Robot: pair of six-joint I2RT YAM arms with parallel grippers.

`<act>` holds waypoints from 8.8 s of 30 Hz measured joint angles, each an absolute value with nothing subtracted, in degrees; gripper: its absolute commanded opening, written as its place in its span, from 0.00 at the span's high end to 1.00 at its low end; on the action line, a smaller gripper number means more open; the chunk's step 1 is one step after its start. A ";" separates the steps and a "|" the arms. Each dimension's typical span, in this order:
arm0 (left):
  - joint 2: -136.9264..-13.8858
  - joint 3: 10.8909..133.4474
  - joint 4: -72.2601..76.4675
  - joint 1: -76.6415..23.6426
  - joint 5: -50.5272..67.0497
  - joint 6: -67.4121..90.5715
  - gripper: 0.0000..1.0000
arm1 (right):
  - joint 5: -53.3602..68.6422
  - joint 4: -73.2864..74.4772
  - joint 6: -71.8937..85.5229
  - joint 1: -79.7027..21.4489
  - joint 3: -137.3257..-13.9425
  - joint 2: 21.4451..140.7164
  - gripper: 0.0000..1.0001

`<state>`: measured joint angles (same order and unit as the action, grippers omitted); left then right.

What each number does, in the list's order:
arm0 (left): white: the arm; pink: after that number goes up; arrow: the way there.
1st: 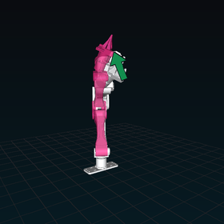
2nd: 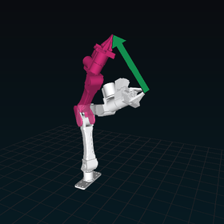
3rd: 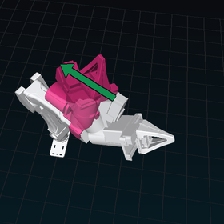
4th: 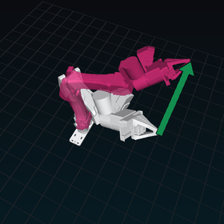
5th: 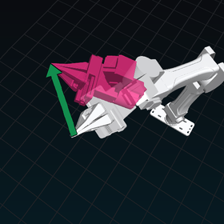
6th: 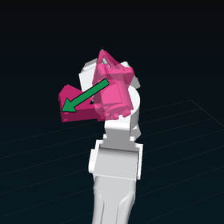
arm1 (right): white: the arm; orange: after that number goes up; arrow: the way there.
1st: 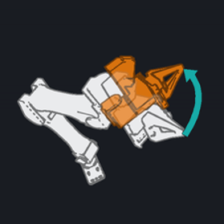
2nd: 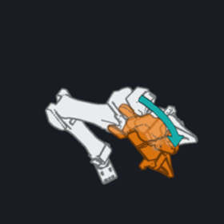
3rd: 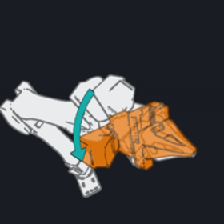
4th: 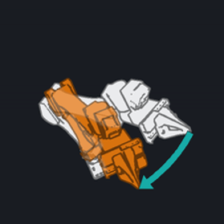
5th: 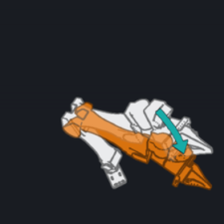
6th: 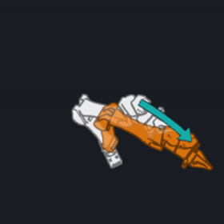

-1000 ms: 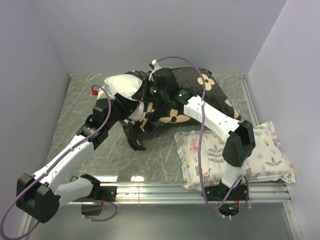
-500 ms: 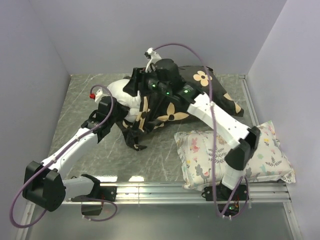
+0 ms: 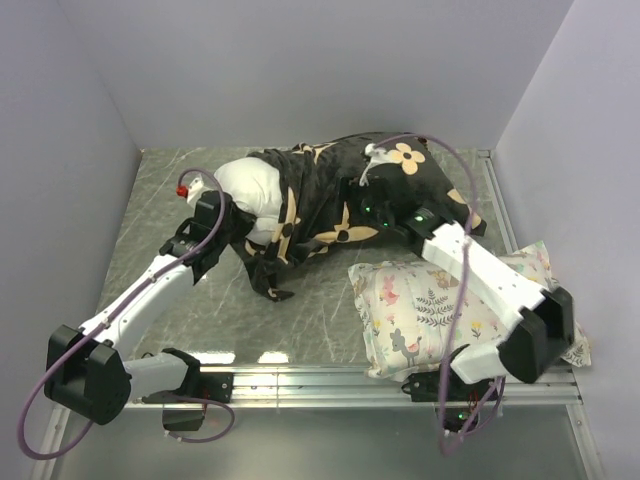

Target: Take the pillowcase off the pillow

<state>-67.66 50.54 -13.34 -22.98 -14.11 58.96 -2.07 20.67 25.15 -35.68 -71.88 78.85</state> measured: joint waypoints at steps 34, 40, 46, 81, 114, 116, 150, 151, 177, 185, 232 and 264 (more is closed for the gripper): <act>-65.87 53.87 -18.68 -11.16 -6.37 55.57 1.00 | -4.95 16.29 24.29 -22.68 -66.17 84.95 0.57; -65.80 54.46 -18.85 -10.26 -5.78 55.18 1.00 | -6.07 15.62 22.68 -27.14 -65.78 81.49 0.29; -65.71 54.46 -18.85 -10.24 -5.39 55.18 1.00 | -7.68 13.21 21.19 -33.82 -64.99 80.79 0.25; -61.43 52.62 -21.61 16.19 19.68 55.16 0.99 | 4.10 19.00 28.67 -11.29 -64.99 80.90 0.77; -71.07 51.81 -19.79 -5.13 -1.06 46.37 0.10 | -12.38 17.23 11.20 -40.69 -92.16 107.61 0.52; -70.32 48.73 -17.32 -5.48 -0.93 47.66 0.19 | -12.43 16.91 12.03 -40.77 -90.83 106.72 0.87; -64.60 35.44 -0.86 -10.31 -4.40 55.86 1.00 | -25.50 30.30 6.83 -47.88 -127.55 130.04 0.86; -64.25 35.24 -1.04 -10.33 -4.40 55.92 1.00 | -25.65 30.55 7.25 -47.42 -127.55 129.86 1.00; -54.81 40.49 -18.52 -8.14 -5.23 56.40 1.00 | -8.16 28.95 20.47 -26.79 -103.37 109.58 0.77; -60.49 49.82 -24.75 -6.33 -8.45 53.67 1.00 | -11.64 27.09 15.88 -32.56 -96.14 102.06 0.22; -65.28 76.69 -37.04 -4.58 -10.83 40.14 0.36 | -25.04 37.41 14.20 -45.56 -109.80 84.25 1.00; -51.00 41.36 -22.57 -5.06 6.20 53.12 0.01 | -9.65 27.70 18.00 -35.09 -94.13 93.17 0.19</act>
